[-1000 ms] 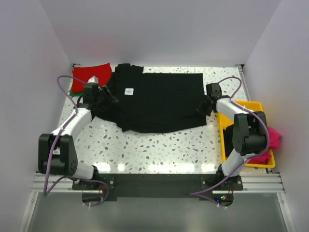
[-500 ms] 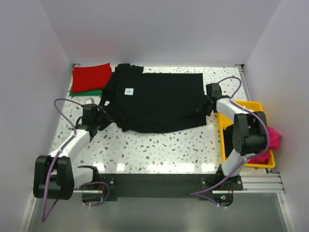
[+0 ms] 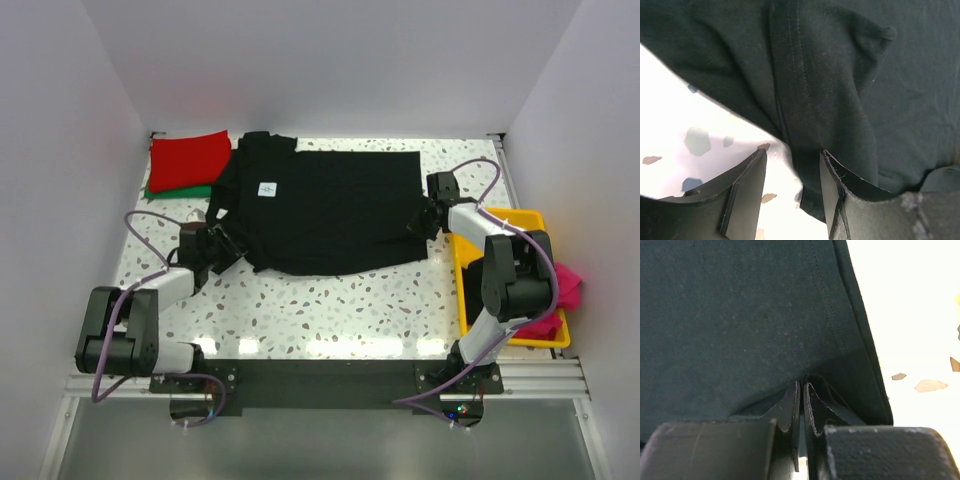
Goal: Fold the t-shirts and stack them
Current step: Flatten the tshirt out
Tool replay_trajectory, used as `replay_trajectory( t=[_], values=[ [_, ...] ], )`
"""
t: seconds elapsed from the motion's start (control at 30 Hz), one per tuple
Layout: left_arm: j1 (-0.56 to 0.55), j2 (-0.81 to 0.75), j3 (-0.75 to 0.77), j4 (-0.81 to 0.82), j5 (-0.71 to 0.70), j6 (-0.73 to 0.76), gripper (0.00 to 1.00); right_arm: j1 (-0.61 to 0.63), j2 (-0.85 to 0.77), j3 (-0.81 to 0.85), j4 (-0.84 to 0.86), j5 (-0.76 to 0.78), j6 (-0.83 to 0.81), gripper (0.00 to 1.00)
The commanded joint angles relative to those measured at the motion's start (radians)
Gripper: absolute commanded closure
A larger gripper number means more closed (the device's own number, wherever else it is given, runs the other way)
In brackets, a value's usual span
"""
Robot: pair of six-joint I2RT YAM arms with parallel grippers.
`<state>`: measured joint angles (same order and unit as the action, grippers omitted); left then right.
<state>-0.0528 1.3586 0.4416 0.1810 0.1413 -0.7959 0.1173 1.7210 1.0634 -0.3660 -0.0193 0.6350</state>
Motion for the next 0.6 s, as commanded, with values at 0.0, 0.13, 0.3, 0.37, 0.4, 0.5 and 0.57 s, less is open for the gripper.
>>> replay_trajectory(
  t=[0.0, 0.13, 0.3, 0.37, 0.4, 0.5, 0.57],
  values=[
    [0.004, 0.023, -0.015, 0.144, 0.037, -0.022, 0.48, -0.001, -0.047, -0.002, 0.015, -0.007, -0.014, 1.0],
    [0.002, 0.037, -0.037, 0.201, 0.063, -0.045, 0.5, -0.004, -0.054, -0.006, 0.015, -0.007, -0.015, 1.0],
    [-0.007, 0.043, -0.05, 0.262, 0.072, -0.063, 0.6, -0.004, -0.061, -0.008, 0.015, -0.007, -0.014, 1.0],
    [-0.013, 0.05, -0.052, 0.284, 0.081, -0.072, 0.66, -0.002, -0.061, -0.011, 0.016, -0.007, -0.015, 1.0],
    [-0.013, 0.05, -0.052, 0.29, 0.084, -0.075, 0.68, -0.001, -0.064, -0.011, 0.016, -0.007, -0.015, 1.0],
    [-0.018, 0.034, -0.052, 0.291, 0.092, -0.081, 0.74, -0.002, -0.066, -0.014, 0.016, -0.005, -0.015, 1.0],
    [-0.019, 0.011, -0.053, 0.281, 0.095, -0.08, 0.78, -0.004, -0.067, -0.016, 0.016, -0.005, -0.015, 1.0]
  ],
)
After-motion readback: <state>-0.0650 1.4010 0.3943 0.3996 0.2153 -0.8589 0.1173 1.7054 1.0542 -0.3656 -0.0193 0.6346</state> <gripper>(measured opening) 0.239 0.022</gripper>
